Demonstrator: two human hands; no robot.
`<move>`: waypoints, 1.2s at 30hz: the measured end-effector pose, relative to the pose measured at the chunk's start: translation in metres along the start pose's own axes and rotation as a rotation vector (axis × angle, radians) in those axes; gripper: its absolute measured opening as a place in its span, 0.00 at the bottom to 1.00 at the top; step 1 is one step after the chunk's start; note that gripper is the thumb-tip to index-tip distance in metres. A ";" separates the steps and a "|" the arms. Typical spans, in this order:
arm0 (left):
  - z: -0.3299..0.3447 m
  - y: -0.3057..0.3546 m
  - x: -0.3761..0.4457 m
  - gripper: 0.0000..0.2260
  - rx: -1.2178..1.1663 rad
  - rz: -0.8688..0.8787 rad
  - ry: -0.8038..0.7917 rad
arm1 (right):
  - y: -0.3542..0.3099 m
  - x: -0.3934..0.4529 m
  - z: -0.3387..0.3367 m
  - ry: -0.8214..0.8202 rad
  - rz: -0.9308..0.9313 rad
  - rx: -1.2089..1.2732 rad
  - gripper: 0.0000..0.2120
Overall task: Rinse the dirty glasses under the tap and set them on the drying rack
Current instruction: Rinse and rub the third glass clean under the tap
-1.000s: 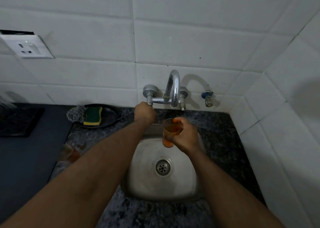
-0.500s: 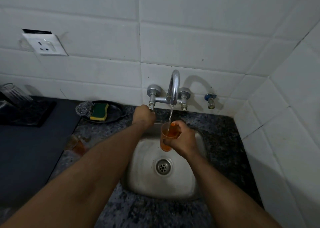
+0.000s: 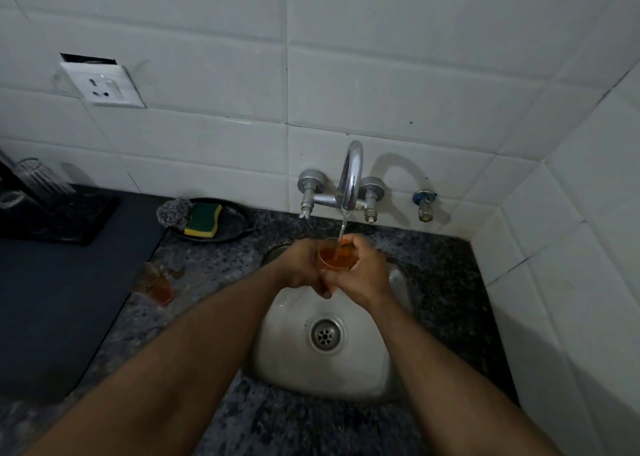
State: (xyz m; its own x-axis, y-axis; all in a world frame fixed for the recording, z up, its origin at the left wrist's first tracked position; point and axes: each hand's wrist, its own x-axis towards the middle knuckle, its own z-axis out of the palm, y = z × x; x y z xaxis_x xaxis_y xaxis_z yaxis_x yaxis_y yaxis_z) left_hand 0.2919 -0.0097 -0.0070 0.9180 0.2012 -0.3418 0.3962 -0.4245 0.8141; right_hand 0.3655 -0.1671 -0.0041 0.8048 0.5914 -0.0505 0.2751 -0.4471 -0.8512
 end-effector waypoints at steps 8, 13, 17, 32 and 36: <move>0.005 0.001 -0.001 0.29 -0.034 0.012 0.003 | 0.006 0.001 -0.005 -0.021 0.008 -0.024 0.33; 0.000 -0.004 -0.004 0.28 -0.128 0.014 0.019 | 0.004 0.002 -0.004 -0.027 0.008 -0.003 0.33; -0.006 -0.008 -0.006 0.33 -0.047 0.023 -0.022 | 0.001 0.000 -0.003 -0.094 0.016 0.027 0.34; -0.024 0.010 0.014 0.24 0.200 0.124 -0.082 | -0.003 0.018 -0.016 -0.503 -0.319 -0.606 0.13; -0.018 -0.011 0.018 0.28 0.152 0.112 0.063 | -0.015 0.028 0.000 -0.602 -0.145 -0.354 0.09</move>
State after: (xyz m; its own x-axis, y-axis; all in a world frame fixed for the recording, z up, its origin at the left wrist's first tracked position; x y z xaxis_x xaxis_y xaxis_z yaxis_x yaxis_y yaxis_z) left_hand 0.3037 0.0151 -0.0138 0.9555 0.1976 -0.2191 0.2940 -0.5747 0.7637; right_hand 0.3842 -0.1440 0.0073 0.3454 0.8836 -0.3161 0.5939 -0.4666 -0.6554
